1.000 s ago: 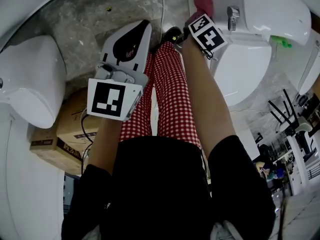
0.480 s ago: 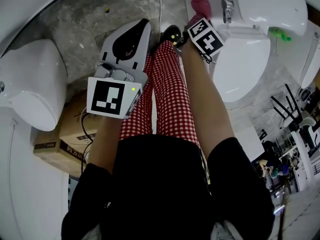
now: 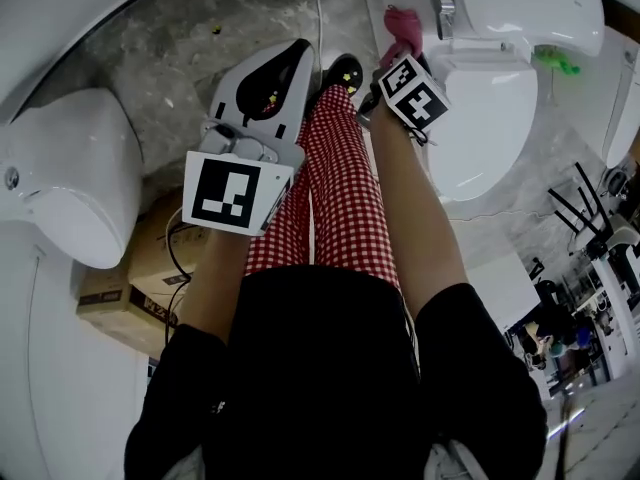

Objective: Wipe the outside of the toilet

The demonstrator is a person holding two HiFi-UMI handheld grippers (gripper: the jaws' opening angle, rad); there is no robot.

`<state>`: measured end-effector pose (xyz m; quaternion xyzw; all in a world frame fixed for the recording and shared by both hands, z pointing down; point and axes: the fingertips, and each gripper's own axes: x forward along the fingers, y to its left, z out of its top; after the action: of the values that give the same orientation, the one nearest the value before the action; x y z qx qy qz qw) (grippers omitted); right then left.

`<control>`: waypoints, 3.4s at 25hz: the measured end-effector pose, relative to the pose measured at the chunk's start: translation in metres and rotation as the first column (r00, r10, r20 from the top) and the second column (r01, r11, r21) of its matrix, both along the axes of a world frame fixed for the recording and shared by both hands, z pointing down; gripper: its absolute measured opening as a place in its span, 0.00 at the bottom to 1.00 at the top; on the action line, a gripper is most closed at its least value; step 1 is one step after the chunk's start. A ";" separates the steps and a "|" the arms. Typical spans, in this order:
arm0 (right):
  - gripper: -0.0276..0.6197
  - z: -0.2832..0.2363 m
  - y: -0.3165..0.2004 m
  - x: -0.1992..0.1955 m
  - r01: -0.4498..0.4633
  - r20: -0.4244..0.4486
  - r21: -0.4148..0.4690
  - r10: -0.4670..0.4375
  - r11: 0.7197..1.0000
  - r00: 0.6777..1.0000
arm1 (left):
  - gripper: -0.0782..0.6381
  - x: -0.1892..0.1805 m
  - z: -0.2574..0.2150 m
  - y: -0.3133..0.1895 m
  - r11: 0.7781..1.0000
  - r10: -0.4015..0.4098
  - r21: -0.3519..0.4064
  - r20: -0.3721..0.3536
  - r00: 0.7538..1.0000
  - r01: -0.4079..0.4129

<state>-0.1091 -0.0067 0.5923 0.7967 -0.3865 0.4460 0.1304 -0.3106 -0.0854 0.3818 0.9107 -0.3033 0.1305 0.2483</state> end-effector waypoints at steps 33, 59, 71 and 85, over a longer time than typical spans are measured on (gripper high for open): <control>0.13 -0.393 -0.097 -0.082 0.627 -0.463 0.506 -0.427 0.592 0.777 | 0.12 0.003 -0.186 -0.072 0.925 0.136 0.353 0.044 0.990 -0.143; 0.13 -0.593 -0.031 -0.068 0.767 -0.734 0.475 -0.286 0.432 0.616 | 0.12 0.068 -0.350 -0.007 0.786 0.338 0.537 0.044 0.940 -0.307; 0.13 -0.615 0.014 -0.019 0.809 -0.745 0.473 -0.332 0.349 0.578 | 0.12 0.121 -0.382 0.050 0.774 0.322 0.560 0.054 0.945 -0.296; 0.13 -0.620 0.062 0.041 0.769 -0.727 0.501 -0.290 0.397 0.623 | 0.12 0.188 -0.406 0.101 0.705 0.403 0.611 0.071 0.912 -0.359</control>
<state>-0.0676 0.0553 -0.0278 0.6785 -0.7301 -0.0797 0.0127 -0.1227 0.0155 -0.0243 0.9878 -0.1256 0.0428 -0.0821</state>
